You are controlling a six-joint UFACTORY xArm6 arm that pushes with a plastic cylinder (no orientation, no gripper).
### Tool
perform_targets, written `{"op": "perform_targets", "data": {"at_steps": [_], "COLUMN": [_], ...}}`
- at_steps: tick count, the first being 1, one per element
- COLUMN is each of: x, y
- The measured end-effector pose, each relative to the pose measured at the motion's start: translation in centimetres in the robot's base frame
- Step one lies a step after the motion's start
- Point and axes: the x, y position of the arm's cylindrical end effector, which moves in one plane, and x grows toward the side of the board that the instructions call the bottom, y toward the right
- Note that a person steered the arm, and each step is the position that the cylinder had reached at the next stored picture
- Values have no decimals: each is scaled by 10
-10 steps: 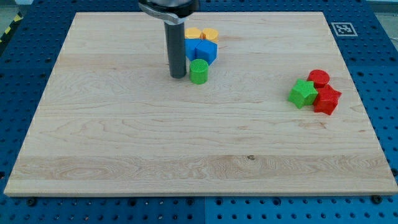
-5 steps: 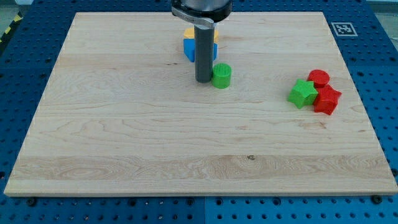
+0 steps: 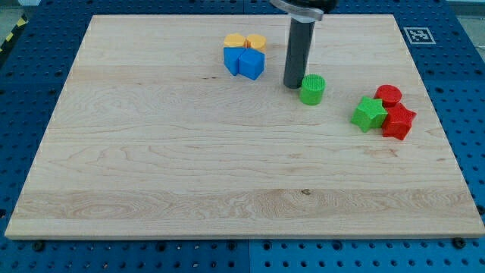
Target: Slide the green circle to the top of the green star
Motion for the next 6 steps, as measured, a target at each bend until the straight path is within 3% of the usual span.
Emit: {"op": "perform_targets", "data": {"at_steps": [1, 3, 6], "x": [1, 14, 22], "y": [14, -11, 47]}}
